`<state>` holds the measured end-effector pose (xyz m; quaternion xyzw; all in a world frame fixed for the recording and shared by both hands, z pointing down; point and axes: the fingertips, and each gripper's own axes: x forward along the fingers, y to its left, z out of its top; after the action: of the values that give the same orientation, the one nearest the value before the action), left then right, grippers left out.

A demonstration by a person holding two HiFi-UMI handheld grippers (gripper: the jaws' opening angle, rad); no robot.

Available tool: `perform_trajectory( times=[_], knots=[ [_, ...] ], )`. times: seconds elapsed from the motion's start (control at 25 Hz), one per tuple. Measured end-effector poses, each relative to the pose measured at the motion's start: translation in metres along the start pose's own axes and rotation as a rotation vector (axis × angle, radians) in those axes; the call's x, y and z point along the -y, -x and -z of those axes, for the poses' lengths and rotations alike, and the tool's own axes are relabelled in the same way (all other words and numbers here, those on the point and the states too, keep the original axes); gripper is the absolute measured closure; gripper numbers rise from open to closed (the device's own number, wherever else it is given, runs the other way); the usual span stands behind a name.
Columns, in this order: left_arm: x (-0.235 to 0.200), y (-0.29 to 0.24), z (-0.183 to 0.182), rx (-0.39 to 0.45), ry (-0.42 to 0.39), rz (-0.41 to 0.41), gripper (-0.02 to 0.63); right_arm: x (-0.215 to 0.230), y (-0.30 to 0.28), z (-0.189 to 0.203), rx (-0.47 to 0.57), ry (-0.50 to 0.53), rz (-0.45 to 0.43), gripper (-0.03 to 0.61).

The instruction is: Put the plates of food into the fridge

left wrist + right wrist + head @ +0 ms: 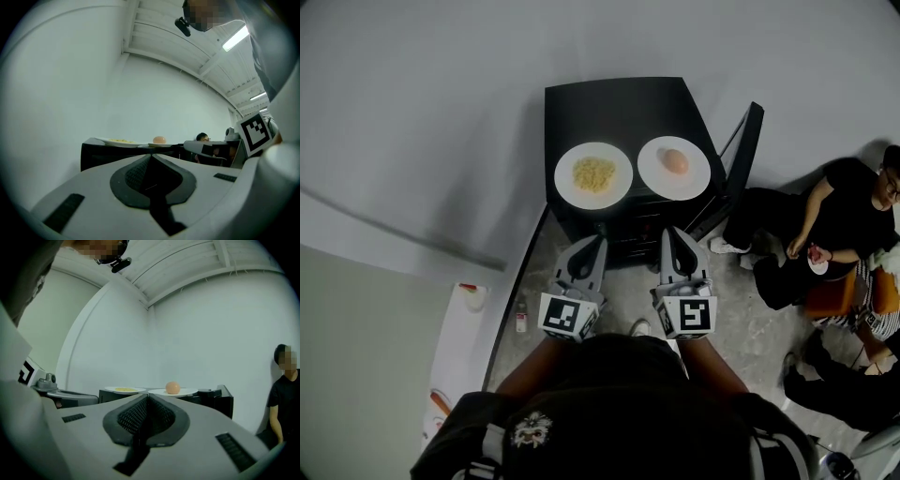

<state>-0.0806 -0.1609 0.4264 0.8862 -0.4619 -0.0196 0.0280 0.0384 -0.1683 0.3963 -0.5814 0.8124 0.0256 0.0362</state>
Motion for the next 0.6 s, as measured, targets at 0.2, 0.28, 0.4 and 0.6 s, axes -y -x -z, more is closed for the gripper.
perform_trajectory(
  times=[0.2, 0.28, 0.4, 0.6],
  knots=[
    [-0.003, 0.000, -0.004, 0.011, 0.009, 0.007, 0.591, 0.004, -0.006, 0.006, -0.054, -0.069, 0.014, 0.552],
    [-0.006, 0.004, 0.002, -0.002, 0.006, 0.003, 0.592, 0.006, -0.006, 0.011, -0.081, -0.112, 0.017, 0.552],
    [-0.005, 0.007, 0.006, -0.004, 0.016, 0.003, 0.591, 0.014, -0.009, 0.013, -0.094, -0.254, 0.028, 0.547],
    [-0.006, 0.010, 0.006, -0.004, 0.018, 0.002, 0.591, 0.031, -0.016, 0.016, -0.103, -0.565, 0.048, 0.443]
  ],
)
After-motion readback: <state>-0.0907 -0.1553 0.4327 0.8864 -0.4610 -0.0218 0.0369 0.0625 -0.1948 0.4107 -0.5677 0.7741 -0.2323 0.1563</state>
